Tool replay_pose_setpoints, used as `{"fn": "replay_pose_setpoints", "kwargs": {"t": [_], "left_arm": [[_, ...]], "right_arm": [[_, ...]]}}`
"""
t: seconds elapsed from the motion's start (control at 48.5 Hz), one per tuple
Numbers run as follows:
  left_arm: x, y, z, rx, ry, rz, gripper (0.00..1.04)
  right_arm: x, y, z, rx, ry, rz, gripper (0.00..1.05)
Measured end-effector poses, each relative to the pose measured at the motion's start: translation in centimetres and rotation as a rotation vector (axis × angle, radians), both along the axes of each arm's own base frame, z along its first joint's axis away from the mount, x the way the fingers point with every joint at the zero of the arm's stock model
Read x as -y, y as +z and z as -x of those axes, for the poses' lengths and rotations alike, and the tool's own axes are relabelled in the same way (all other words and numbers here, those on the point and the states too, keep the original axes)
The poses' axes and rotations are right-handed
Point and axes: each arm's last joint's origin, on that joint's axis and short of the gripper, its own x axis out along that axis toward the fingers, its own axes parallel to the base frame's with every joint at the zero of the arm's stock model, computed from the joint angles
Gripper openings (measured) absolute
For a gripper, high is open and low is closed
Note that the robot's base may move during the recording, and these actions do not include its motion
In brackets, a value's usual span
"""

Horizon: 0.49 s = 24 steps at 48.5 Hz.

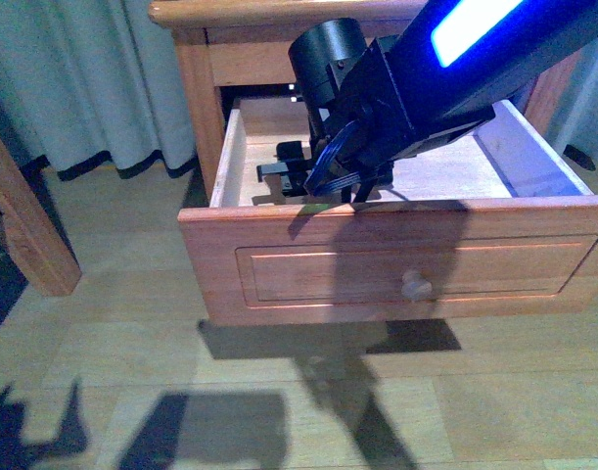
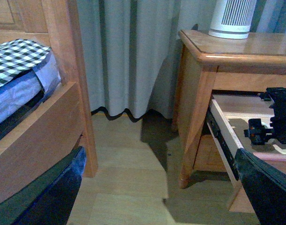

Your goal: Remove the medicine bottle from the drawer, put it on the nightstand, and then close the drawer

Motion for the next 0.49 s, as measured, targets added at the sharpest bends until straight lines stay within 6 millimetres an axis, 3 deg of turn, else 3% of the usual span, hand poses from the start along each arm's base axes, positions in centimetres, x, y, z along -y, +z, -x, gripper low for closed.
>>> {"fn": "replay_pose_setpoints", "kwargs": {"t": [0.124, 0.351, 0.433, 0.495], "left_arm": [[0.0, 0.0, 0.0, 0.000, 0.000, 0.000, 0.98], [0.0, 0.0, 0.0, 0.000, 0.000, 0.000, 0.98], [0.0, 0.0, 0.0, 0.000, 0.000, 0.000, 0.98], [0.0, 0.0, 0.0, 0.000, 0.000, 0.000, 0.98]], "right_arm": [[0.5, -0.2, 0.6, 0.009, -0.014, -0.018, 0.32], [2.4, 1.1, 3.9, 0.026, -0.016, -0.036, 0.30], [3.5, 4.5, 5.7, 0.076, -0.004, -0.059, 0.30], [4.2, 8.6, 6.7, 0.145, 0.016, -0.086, 0.30]]}}
